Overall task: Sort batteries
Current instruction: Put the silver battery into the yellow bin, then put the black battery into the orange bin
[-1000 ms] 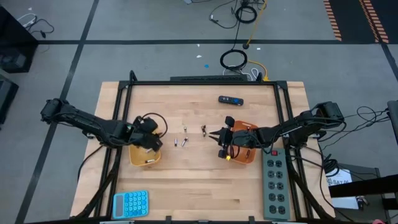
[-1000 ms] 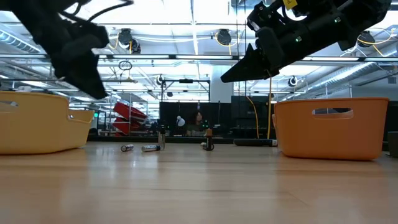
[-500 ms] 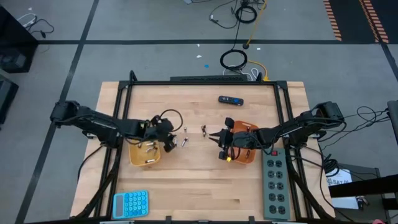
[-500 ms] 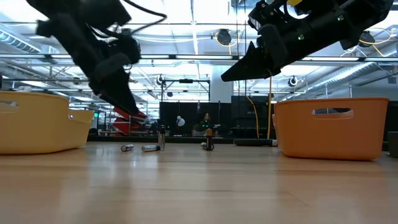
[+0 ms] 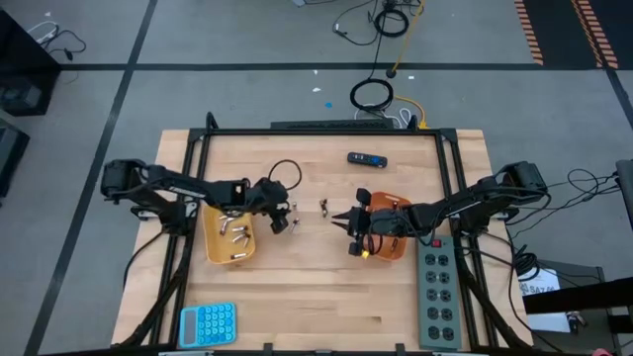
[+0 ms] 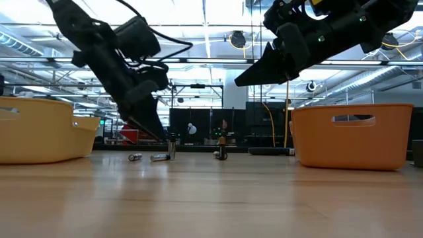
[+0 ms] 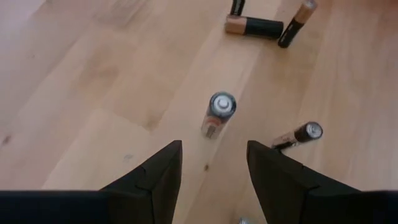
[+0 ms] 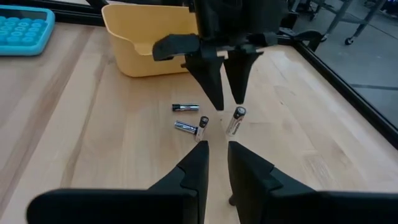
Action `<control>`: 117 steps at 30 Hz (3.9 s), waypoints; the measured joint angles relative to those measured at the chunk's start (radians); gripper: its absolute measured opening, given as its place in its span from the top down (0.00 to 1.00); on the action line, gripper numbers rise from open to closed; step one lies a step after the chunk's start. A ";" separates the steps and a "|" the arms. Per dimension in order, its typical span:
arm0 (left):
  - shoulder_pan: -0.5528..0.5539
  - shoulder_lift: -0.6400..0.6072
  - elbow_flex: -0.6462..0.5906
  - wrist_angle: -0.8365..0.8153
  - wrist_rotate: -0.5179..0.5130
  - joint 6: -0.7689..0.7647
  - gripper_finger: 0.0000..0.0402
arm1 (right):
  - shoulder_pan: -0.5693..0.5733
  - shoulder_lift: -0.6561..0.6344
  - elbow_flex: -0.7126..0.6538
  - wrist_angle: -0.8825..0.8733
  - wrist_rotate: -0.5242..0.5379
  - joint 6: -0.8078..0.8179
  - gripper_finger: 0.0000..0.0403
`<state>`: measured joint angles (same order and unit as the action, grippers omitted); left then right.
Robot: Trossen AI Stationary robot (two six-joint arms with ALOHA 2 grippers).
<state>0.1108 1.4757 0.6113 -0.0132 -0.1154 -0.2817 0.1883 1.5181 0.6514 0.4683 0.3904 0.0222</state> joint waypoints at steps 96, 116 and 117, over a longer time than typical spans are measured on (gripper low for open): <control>-0.492 -0.406 -0.292 0.226 -0.537 -0.022 0.46 | -0.234 0.013 0.230 -0.494 -0.237 0.081 0.66; -0.444 -0.406 -0.403 0.584 -0.524 0.098 0.46 | -0.355 0.306 0.403 -0.587 -0.294 0.025 0.67; -0.444 -0.406 -0.403 0.584 -0.524 0.098 0.46 | -0.359 0.322 0.420 -0.602 -0.302 0.015 0.67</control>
<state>-0.3332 1.0695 0.2081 0.5708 -0.6394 -0.1837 -0.1704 1.8399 1.0715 -0.1342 0.0881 0.0375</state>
